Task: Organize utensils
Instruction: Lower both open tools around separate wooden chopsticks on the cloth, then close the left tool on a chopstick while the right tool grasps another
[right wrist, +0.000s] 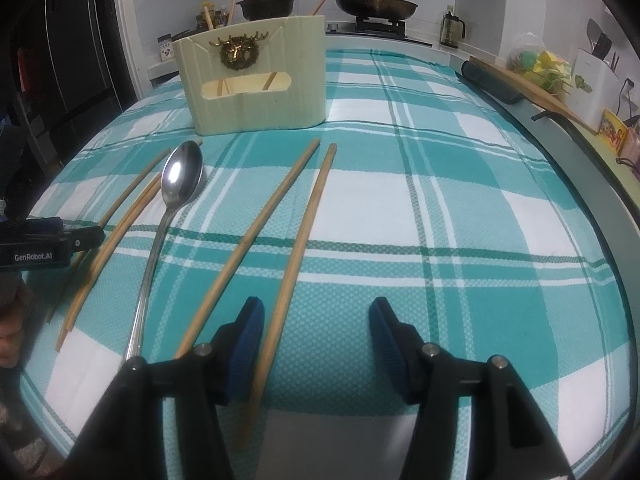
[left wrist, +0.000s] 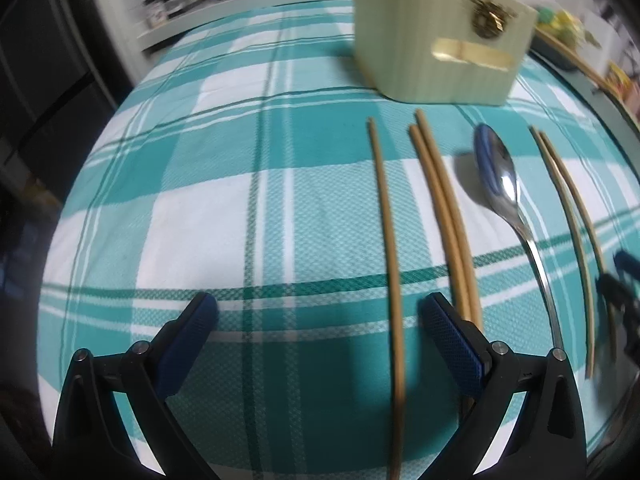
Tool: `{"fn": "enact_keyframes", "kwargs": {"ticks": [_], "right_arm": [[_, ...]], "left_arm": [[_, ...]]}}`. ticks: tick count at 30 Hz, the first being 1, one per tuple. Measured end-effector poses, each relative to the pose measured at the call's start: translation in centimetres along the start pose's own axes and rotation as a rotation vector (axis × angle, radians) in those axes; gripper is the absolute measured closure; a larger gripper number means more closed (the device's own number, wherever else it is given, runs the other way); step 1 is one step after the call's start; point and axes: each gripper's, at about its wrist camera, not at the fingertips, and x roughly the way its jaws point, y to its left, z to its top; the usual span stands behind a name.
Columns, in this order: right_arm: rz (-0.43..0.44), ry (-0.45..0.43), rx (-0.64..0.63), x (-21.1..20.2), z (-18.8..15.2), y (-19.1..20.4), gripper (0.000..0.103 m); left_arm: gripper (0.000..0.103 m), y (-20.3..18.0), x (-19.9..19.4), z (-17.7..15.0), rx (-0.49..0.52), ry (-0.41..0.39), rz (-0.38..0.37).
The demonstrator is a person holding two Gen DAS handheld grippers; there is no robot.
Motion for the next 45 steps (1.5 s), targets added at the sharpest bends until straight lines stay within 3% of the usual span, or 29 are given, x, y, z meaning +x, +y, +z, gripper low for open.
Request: {"fn": "enact_keyframes", "kwargs": {"ticks": [2,4,5,6,7,9,11,17,20,21,23,25,28,38,40,41,42,45], "right_arm": [[0.008,0.015,-0.019,0.4,0.6,0.0,0.046],[0.016,0.028,-0.018,0.9,1.3,-0.3,0.046],[0.016,0.031,-0.011,1.1,1.6,-0.5,0.055],[0.008,0.03,-0.006,1.2,1.8,-0.7,0.069],[-0.007,0.03,-0.003,1.3,2.1,-1.0,0.074],[-0.005,0.033,0.027,1.4,2.4,-1.8,0.09],[-0.008,0.034,0.054,1.4,2.3,-2.6,0.095],[-0.055,0.03,0.124,0.3,0.8,-4.6,0.095],[-0.073,0.045,0.147,-0.6,-0.1,-5.5,0.095],[-0.072,0.055,0.147,-0.9,-0.4,-5.7,0.095],[-0.061,0.068,0.146,-1.4,-0.9,-6.2,0.095],[-0.042,0.088,0.136,-1.6,-1.1,-6.6,0.094],[-0.016,0.118,0.126,-1.8,-1.0,-7.1,0.094],[0.083,0.243,0.131,-1.2,-0.1,-8.7,0.092],[0.069,0.258,0.113,-1.1,0.4,-8.6,0.079],[0.054,0.258,0.101,-1.0,0.7,-8.6,0.061],[0.039,0.252,0.087,-1.0,1.0,-8.6,0.054],[0.017,0.23,0.06,-1.0,2.1,-8.4,0.054]], "left_arm": [[0.012,-0.4,-0.2,0.3,0.027,0.003,-0.023],[0.036,-0.5,-0.3,0.7,0.021,0.015,-0.077],[0.043,-0.6,-0.3,0.9,0.017,0.016,-0.084],[0.061,-0.7,-0.5,0.9,0.02,0.011,-0.083],[0.077,-0.9,-0.7,0.9,0.023,0.005,-0.076],[0.095,-1.1,-0.9,0.6,0.019,0.002,-0.071],[0.097,-0.7,-1.0,0.4,-0.011,0.0,-0.069],[0.097,0.9,-2.2,-2.0,-0.163,0.011,-0.069],[0.097,0.9,-3.0,-3.3,-0.167,0.023,-0.088],[0.094,0.8,-3.1,-3.5,-0.154,0.026,-0.088],[0.077,0.6,-3.4,-3.7,-0.123,0.032,-0.099],[0.045,0.5,-3.7,-3.7,-0.096,0.022,-0.101],[0.043,0.6,-3.7,-3.3,-0.048,0.013,-0.075],[0.043,1.7,-2.4,-1.1,0.038,0.074,-0.104],[0.042,2.0,-2.0,-0.7,0.039,0.083,-0.109],[0.042,2.2,-1.9,-0.5,0.039,0.087,-0.111],[0.042,2.3,-1.7,-0.2,0.039,0.089,-0.111],[0.042,2.6,-1.4,0.5,0.043,0.096,-0.111]]}}
